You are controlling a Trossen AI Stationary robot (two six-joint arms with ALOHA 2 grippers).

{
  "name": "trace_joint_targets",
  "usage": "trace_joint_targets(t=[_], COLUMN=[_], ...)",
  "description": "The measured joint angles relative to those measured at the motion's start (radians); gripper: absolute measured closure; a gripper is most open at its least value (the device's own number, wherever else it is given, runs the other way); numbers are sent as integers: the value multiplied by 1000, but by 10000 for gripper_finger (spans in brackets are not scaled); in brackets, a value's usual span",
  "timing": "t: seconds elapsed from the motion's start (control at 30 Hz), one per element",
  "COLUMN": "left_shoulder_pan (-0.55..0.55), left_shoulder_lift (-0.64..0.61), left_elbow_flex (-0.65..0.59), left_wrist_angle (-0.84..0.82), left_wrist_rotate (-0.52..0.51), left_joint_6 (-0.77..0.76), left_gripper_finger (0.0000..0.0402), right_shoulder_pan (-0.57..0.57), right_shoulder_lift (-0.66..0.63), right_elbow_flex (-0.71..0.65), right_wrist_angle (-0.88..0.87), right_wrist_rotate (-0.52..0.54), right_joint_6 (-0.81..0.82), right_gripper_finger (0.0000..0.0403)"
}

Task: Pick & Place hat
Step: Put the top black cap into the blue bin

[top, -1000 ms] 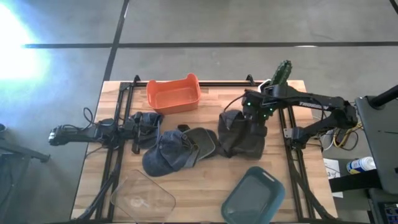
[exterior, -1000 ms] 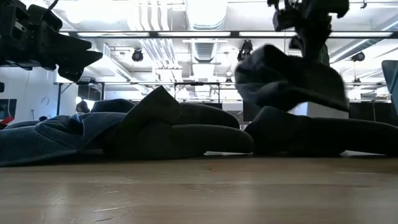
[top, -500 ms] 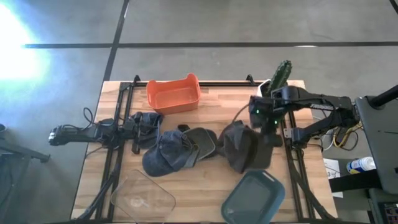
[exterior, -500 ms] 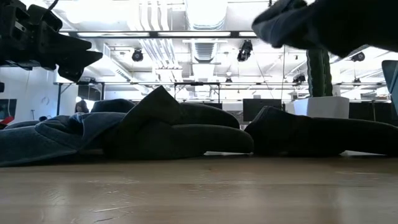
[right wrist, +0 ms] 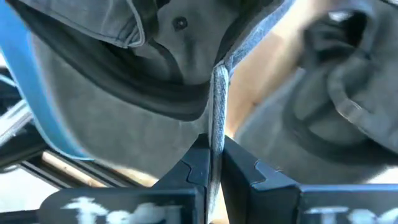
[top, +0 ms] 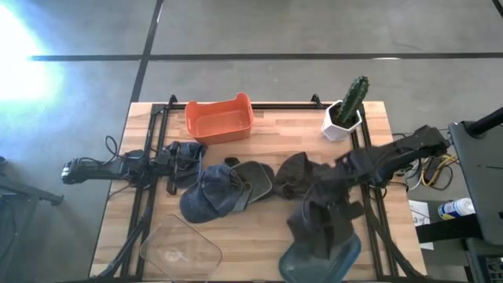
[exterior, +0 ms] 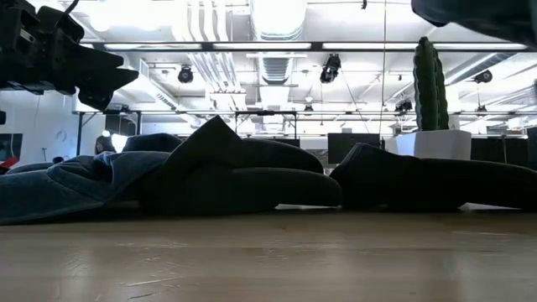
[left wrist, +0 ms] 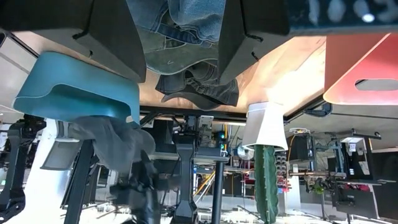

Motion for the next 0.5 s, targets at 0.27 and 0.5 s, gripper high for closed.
trace_joint_targets(t=[0.27, 0.5], left_shoulder_pan=[0, 0], left_shoulder_lift=[0, 0], left_elbow_flex=[0, 0], left_wrist_angle=[0, 0], left_wrist_rotate=[0, 0], left_joint_6=[0, 0], left_gripper_finger=[209, 209], right_shoulder_pan=[150, 134], right_shoulder_lift=[114, 120], right_elbow_flex=[-37, 22], right_wrist_angle=[102, 95], right_wrist_rotate=[0, 114], right_joint_6=[34, 126], right_gripper_finger=[384, 384])
